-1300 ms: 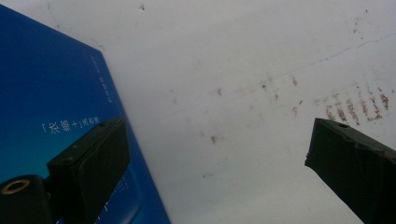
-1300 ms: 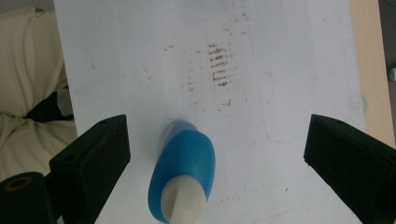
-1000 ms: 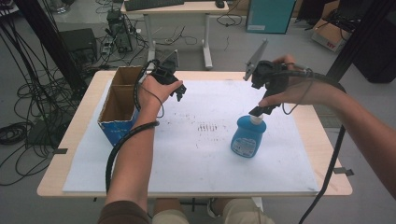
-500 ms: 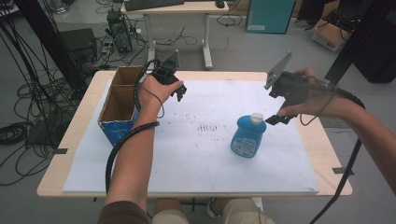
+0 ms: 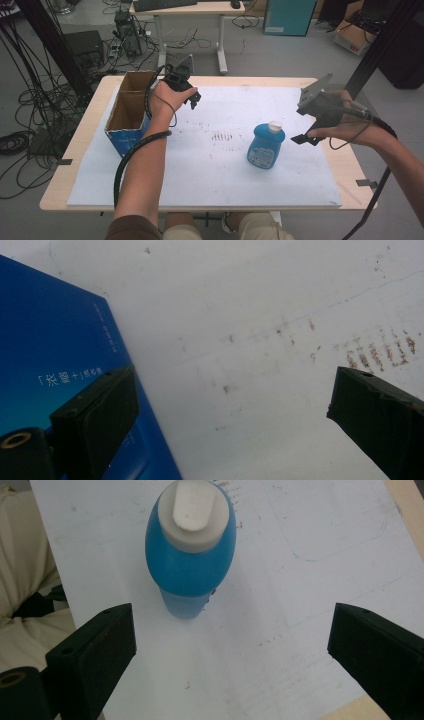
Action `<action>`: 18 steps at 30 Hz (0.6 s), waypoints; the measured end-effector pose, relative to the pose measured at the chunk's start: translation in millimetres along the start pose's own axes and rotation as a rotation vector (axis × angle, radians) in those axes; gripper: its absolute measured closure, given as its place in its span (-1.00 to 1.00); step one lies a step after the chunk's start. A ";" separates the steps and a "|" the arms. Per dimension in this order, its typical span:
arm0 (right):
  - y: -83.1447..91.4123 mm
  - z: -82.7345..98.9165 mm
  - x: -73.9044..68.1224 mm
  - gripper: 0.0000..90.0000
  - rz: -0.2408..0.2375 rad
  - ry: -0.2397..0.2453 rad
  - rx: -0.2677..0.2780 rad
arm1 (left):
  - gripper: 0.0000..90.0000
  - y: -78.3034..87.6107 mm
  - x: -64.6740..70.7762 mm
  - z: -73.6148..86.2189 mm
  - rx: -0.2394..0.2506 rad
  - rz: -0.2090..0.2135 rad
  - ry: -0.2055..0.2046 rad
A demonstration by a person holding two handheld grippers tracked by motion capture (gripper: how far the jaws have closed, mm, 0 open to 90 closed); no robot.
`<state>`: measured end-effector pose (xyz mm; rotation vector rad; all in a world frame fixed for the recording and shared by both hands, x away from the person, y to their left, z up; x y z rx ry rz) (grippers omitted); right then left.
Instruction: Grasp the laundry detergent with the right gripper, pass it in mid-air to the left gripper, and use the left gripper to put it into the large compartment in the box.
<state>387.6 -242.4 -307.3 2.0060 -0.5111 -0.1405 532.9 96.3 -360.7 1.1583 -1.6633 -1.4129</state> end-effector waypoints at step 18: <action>-41.5 33.9 -10.0 -0.90 -0.008 -0.127 0.133 | -0.86 -2.5 -1.5 3.0 -0.012 -0.005 -0.004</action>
Point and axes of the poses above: each handheld gripper's, and its own axes: y roughly backward along the jaws, z roughly out of its underside, x roughly to its right, the point moved 7 cm from there along -y, roughly forward along the jaws, and after that the axes turned 2 degrees about -y, right-handed, at the moved point
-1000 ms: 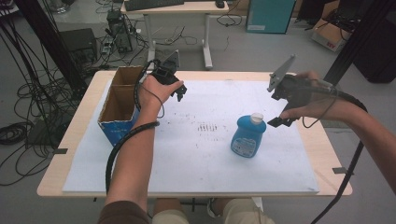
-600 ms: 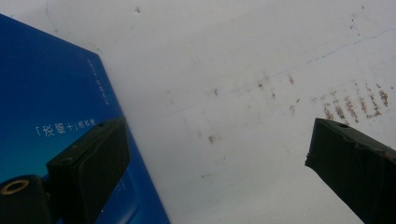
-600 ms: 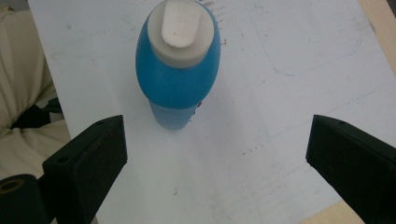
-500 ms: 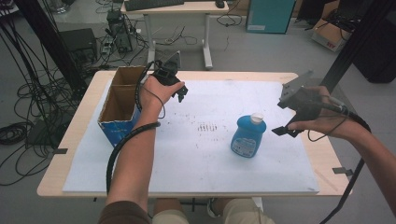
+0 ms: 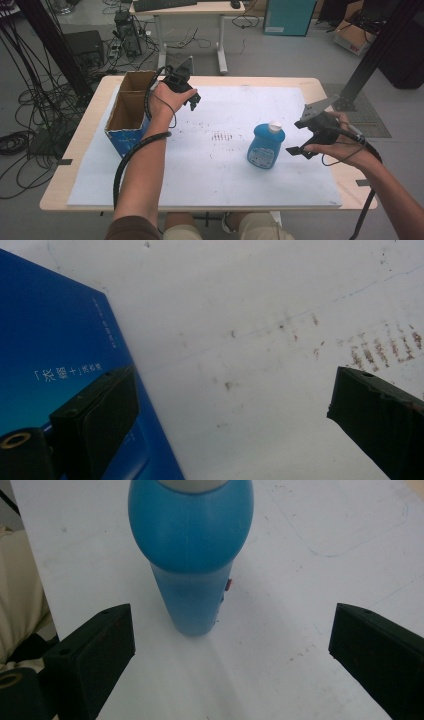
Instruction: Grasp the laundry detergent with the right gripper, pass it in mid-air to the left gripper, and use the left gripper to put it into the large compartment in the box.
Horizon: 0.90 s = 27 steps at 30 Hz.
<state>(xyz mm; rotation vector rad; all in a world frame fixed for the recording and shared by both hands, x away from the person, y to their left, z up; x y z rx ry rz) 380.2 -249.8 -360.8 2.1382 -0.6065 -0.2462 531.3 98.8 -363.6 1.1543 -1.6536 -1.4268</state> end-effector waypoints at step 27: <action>-60.8 14.8 -12.2 -0.91 0.015 -0.061 0.164 | -0.86 -2.2 7.0 -3.4 -0.001 0.005 -0.014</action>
Point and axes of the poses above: each handheld gripper's, and its own axes: y roughly backward along the jaws, z roughly out of its underside, x roughly to its right, the point moved 7 cm from there along -y, roughly forward along the jaws, and after that the axes turned 2 degrees about -y, right-handed, at the moved point
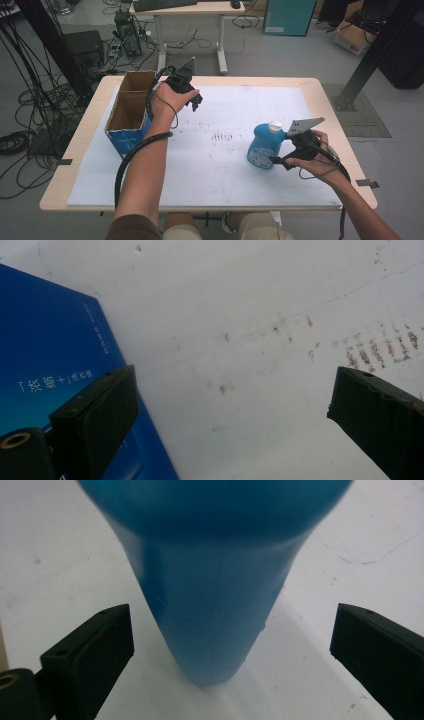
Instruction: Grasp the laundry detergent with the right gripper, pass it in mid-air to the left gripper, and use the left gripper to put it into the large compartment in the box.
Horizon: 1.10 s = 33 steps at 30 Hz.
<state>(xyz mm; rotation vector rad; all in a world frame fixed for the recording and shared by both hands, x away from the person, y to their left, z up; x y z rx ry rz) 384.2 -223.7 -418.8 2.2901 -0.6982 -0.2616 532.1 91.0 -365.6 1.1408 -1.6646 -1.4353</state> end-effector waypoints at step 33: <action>-20.2 -0.9 -2.4 -0.93 0.013 -0.020 0.095 | -0.86 3.7 1.4 -2.6 0.012 -0.005 -0.004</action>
Point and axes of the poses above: each handheld gripper's, and its own axes: y roughly backward along the jaws, z roughly out of its underside, x roughly to its right, the point moved 7 cm from there along -y, roughly forward along the jaws, and after that the axes turned 2 degrees about -y, right-handed, at the moved point
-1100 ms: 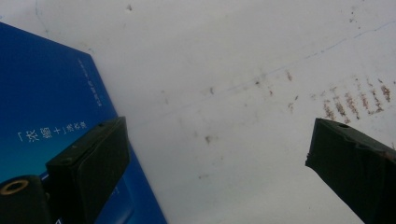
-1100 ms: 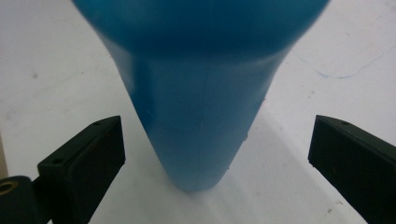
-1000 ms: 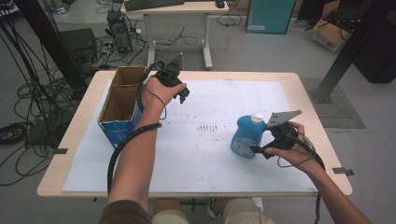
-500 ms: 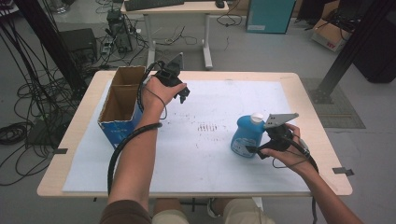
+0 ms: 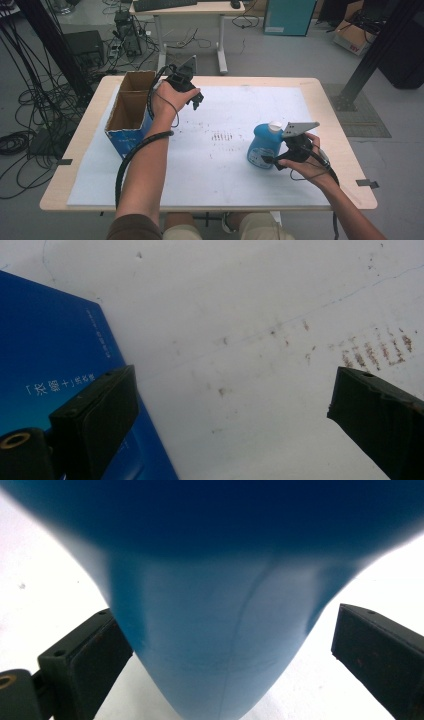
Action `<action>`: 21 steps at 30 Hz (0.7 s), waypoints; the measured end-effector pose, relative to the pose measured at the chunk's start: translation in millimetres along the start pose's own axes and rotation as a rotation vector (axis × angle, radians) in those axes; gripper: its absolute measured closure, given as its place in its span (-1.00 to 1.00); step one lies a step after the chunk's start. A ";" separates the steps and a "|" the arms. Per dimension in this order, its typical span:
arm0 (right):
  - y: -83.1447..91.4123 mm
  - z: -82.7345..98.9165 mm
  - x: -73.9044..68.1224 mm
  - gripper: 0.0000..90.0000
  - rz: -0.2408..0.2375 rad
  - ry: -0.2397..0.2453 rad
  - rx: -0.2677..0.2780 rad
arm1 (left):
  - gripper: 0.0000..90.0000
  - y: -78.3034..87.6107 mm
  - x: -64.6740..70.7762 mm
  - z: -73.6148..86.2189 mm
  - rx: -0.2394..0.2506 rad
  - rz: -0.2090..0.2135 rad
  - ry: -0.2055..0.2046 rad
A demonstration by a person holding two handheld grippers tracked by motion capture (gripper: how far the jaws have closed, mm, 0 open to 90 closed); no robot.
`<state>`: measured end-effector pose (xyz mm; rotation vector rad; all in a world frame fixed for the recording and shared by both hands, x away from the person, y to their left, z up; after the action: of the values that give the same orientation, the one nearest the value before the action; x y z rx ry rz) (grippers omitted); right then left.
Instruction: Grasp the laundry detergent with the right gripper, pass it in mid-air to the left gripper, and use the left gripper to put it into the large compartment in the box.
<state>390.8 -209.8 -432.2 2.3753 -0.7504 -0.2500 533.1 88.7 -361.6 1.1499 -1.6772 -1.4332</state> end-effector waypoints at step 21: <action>-1.4 -0.9 -3.3 -0.93 -0.007 0.013 0.014 | -0.86 1.2 -1.6 0.6 0.005 -0.002 0.000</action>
<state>389.1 -206.5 -432.3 2.3905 -0.7403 -0.2333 533.0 90.5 -360.4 1.1545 -1.6813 -1.4306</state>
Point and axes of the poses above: each handheld gripper's, and its own axes: y roughly backward along the jaws, z roughly out of its underside, x roughly to its right, the point moved 7 cm from there along -y, roughly forward along the jaws, and after that the axes turned 2 degrees about -y, right-handed, at the moved point
